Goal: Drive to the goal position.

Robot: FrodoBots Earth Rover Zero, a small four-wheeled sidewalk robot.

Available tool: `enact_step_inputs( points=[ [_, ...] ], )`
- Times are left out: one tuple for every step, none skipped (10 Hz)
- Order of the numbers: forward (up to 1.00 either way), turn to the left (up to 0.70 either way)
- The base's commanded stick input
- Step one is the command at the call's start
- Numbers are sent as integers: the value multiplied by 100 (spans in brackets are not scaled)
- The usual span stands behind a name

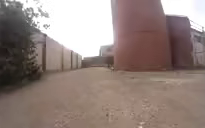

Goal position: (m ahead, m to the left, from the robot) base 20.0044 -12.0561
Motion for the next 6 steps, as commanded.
enact_step_inputs(
  points=[
    [100, 0],
    [100, 0],
    [100, 0],
    [100, 0],
    [100, 0],
    [100, 0]
  ],
)
